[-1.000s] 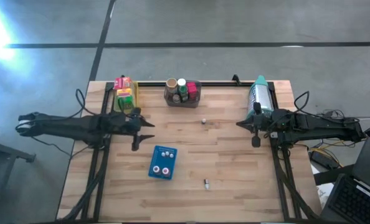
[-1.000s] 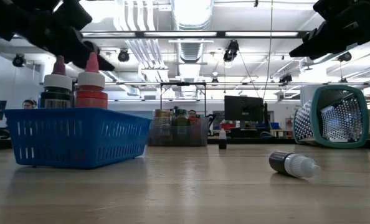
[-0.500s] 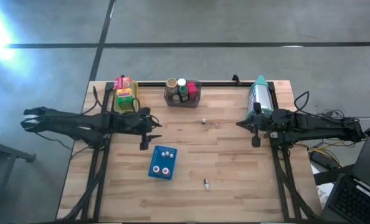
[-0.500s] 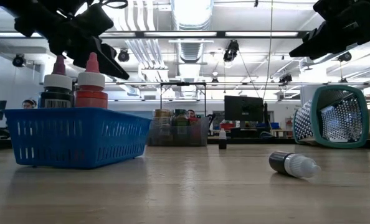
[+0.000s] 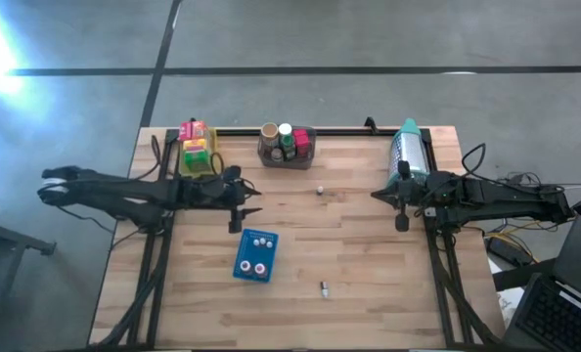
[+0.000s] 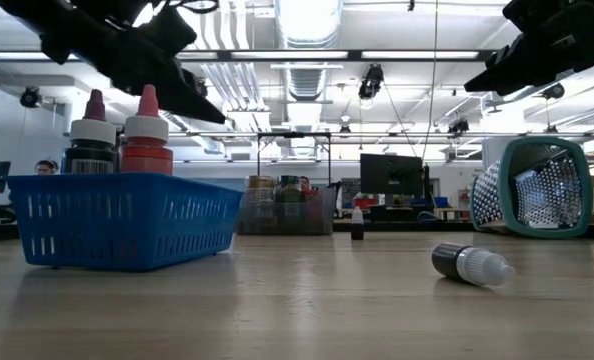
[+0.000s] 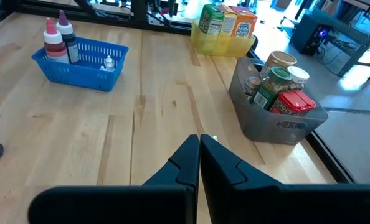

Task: Pick & Place Kitchen Items
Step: Put the black food coloring bottle into the blue bin

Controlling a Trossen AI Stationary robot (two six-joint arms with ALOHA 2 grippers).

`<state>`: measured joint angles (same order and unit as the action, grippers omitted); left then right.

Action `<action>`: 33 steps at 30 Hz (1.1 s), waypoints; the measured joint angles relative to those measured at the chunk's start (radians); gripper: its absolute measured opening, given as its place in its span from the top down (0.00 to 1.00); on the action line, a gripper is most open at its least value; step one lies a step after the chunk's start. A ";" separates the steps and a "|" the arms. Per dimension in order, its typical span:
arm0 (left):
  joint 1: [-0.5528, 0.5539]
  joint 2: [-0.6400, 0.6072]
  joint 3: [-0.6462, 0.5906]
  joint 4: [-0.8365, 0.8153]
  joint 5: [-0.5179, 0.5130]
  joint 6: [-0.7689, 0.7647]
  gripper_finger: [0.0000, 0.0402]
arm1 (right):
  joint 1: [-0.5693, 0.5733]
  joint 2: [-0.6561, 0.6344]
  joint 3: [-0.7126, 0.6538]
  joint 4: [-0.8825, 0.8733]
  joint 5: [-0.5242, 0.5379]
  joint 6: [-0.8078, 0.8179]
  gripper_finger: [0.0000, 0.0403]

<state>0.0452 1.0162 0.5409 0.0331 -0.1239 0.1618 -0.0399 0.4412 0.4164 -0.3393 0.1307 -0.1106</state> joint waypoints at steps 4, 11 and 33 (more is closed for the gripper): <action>0.015 0.072 0.051 0.015 -0.009 0.002 0.46 | 0.000 0.000 0.000 0.000 0.000 0.001 0.98; 0.037 0.288 0.206 0.078 -0.041 0.000 0.46 | 0.000 0.000 0.000 0.000 0.000 0.002 0.98; 0.102 0.848 0.563 0.246 -0.104 -0.169 0.46 | 0.000 0.000 0.000 0.000 0.000 0.002 0.98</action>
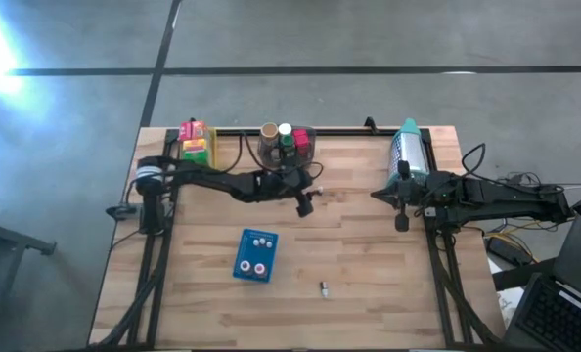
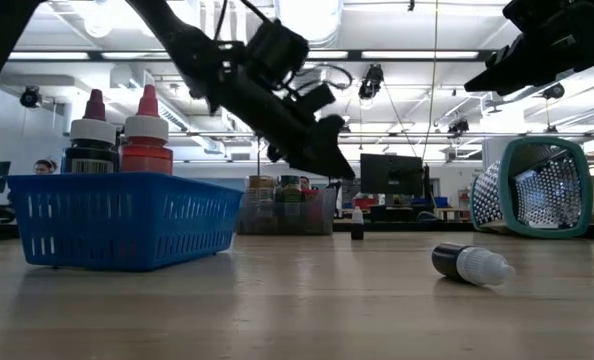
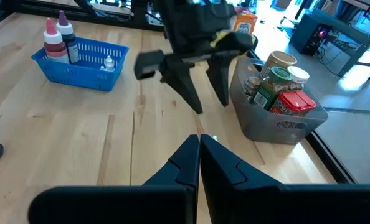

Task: Pick & Place Kitchen Items
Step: Put the black food coloring bottle into the blue bin

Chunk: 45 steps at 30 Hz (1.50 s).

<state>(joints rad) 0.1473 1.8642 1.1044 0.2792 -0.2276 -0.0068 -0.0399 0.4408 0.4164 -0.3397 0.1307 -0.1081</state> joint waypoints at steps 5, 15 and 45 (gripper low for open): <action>0.017 0.033 0.006 -0.006 -0.002 -0.037 0.46 | 0.000 0.000 0.000 0.000 0.000 -0.001 0.98; 0.022 0.100 0.024 0.012 0.034 -0.054 0.46 | 0.000 0.000 0.000 0.000 0.000 0.000 0.98; 0.039 0.160 0.051 0.080 0.034 -0.050 0.46 | 0.000 0.000 0.000 0.000 0.000 0.000 0.98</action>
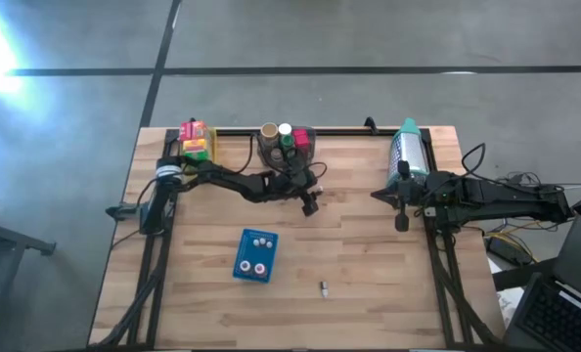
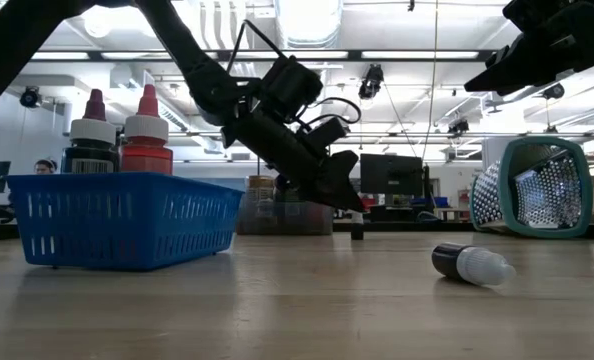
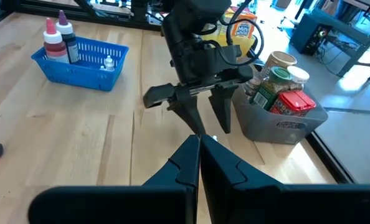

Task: Pick & Place Kitchen Items
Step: Put the black food coloring bottle into the blue bin

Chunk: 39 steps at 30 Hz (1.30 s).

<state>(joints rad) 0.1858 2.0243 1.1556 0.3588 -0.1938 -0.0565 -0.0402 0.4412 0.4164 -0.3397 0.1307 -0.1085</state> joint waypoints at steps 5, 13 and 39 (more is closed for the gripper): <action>0.002 0.000 0.000 0.000 0.016 0.001 0.46 | 0.000 0.000 0.000 0.000 0.000 0.001 0.98; 0.009 0.000 0.004 -0.001 0.098 0.049 0.46 | 0.000 0.000 0.000 0.000 0.000 0.001 0.98; 0.020 0.068 0.044 -0.019 0.073 0.032 0.46 | 0.000 0.000 0.000 0.000 0.000 -0.003 0.98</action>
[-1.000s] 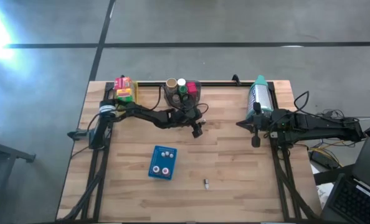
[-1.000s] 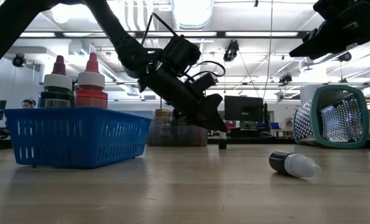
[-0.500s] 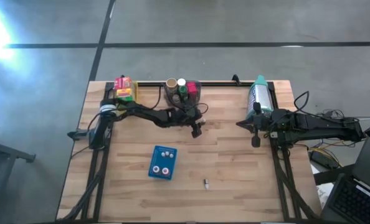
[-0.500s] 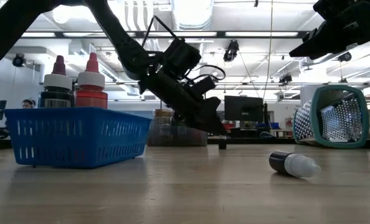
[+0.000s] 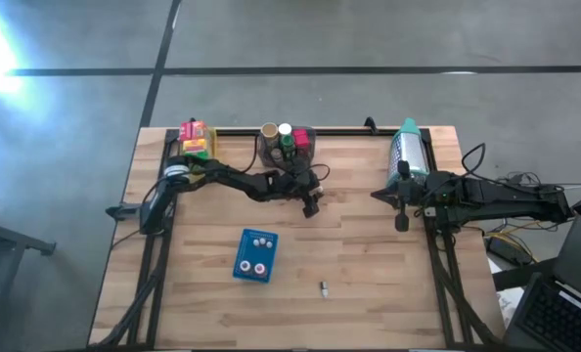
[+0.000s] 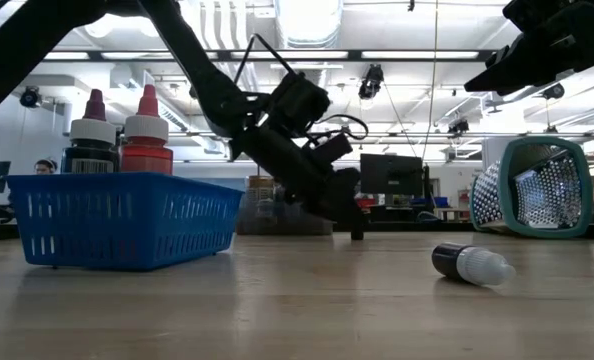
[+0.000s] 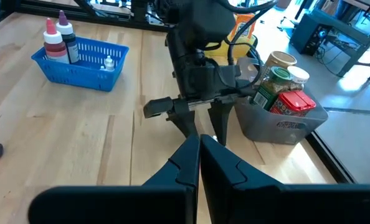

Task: Pick & Place Kitchen Items
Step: Put the black food coloring bottle into the blue bin

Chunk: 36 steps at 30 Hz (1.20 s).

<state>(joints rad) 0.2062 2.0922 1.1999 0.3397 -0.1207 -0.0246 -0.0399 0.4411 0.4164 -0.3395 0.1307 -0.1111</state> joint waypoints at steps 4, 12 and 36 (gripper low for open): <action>0.002 0.000 0.002 0.012 0.000 0.001 0.46 | 0.000 0.000 0.000 0.000 0.000 0.001 0.98; 0.003 -0.001 -0.003 0.026 0.000 0.002 0.46 | 0.000 0.000 0.000 0.000 0.000 0.003 0.98; 0.003 -0.002 -0.009 0.025 0.028 0.022 0.80 | 0.000 0.000 0.000 0.000 0.000 0.003 0.98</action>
<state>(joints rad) 0.2089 2.0907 1.1904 0.3645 -0.0930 -0.0029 -0.0399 0.4409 0.4164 -0.3393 0.1307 -0.1078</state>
